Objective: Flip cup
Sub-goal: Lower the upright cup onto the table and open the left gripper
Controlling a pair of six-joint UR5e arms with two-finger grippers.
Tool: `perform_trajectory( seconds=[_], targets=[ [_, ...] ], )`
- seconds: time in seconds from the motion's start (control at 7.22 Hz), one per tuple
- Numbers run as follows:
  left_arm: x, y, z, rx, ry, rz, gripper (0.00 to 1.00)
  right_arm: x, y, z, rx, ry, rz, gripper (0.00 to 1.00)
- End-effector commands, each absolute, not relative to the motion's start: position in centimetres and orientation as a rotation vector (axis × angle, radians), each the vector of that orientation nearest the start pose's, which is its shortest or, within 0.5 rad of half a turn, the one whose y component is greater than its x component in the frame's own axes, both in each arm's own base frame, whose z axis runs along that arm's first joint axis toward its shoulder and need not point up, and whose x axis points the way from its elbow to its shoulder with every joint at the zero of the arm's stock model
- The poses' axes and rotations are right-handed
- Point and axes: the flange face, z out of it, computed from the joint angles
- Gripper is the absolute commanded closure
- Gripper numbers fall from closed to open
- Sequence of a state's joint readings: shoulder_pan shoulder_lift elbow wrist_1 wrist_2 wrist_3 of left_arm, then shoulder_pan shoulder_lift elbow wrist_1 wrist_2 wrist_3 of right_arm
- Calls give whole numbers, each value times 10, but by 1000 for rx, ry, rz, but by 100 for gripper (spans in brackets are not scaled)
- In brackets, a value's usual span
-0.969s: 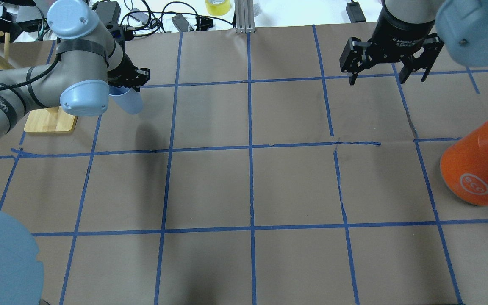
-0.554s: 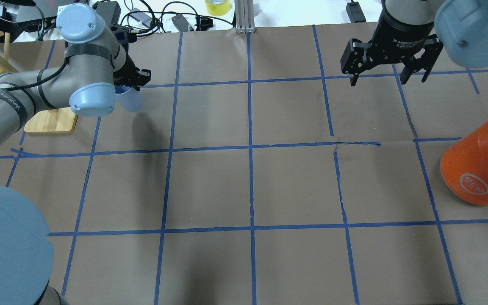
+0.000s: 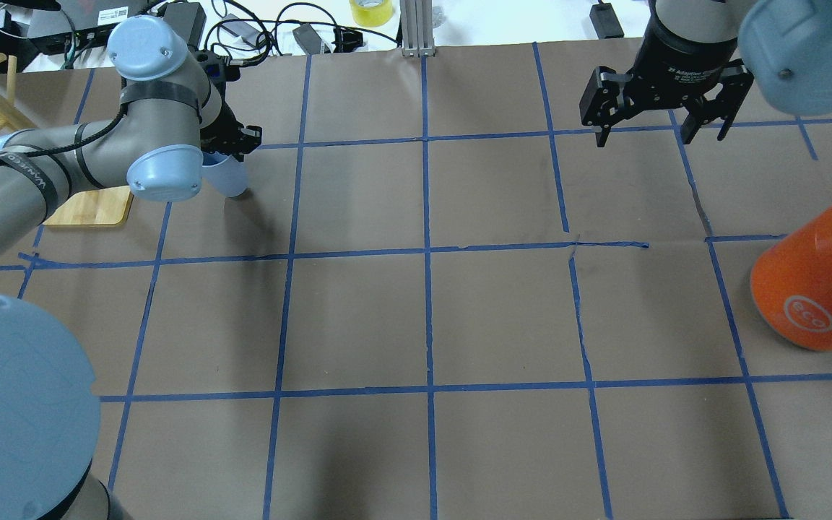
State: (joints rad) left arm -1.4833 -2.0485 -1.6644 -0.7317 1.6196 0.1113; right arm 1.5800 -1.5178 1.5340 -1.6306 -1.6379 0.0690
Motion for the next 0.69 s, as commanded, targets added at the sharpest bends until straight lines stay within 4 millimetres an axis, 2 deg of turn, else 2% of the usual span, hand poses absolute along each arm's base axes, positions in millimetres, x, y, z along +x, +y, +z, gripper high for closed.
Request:
perform_trajectory(
  seconds=[0.0, 0.14, 0.28, 0.42, 0.55],
  targets=[
    [-71, -656, 256, 40, 3036, -390, 35, 131, -518, 485, 98, 3205, -73, 0],
    [-71, -656, 260, 45, 3034, -399, 22, 131, -518, 485, 98, 3205, -73, 0],
    [-71, -654, 274, 51, 3026, -425, 16, 131, -518, 485, 98, 3205, -73, 0],
    [-71, -649, 292, 58, 3018, -432, 11, 131, -518, 485, 98, 3205, -73, 0],
    [-71, -642, 316, 61, 3010, -334, 11, 131, -518, 485, 98, 3205, -73, 0]
  ],
)
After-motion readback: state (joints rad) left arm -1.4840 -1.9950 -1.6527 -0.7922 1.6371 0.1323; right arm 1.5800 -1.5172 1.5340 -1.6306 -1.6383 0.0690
